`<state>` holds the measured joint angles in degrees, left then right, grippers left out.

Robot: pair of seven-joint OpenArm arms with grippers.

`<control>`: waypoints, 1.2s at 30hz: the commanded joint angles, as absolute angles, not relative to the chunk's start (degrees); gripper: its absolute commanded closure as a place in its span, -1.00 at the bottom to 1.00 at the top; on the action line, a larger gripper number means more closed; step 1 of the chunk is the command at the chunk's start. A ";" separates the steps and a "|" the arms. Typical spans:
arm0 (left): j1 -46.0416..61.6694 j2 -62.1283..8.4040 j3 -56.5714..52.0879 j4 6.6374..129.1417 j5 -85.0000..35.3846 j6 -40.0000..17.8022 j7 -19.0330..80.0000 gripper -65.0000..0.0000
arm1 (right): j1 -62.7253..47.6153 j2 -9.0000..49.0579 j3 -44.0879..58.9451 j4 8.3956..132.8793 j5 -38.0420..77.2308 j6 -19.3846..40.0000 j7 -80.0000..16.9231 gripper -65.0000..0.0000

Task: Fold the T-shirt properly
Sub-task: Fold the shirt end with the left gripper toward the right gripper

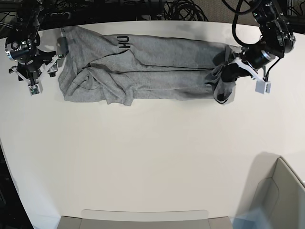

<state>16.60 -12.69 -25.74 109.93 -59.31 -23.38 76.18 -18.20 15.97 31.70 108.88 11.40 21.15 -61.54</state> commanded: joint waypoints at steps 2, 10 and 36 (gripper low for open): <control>16.04 -11.82 -22.37 111.08 -60.44 -23.25 75.47 1.00 | -17.80 16.48 31.25 110.29 11.38 21.23 -60.79 -0.12; 15.78 -6.55 -13.49 110.99 -52.00 -23.16 71.52 1.00 | -17.71 16.13 31.16 110.55 11.30 21.23 -60.79 -0.12; 13.76 -1.36 2.68 106.86 -40.13 -14.99 65.01 1.00 | -17.63 16.13 31.16 110.55 11.65 21.23 -60.70 -0.12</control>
<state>14.15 -1.41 2.68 106.06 -39.00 -14.66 65.76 -18.09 15.35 30.89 109.43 11.22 21.15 -61.65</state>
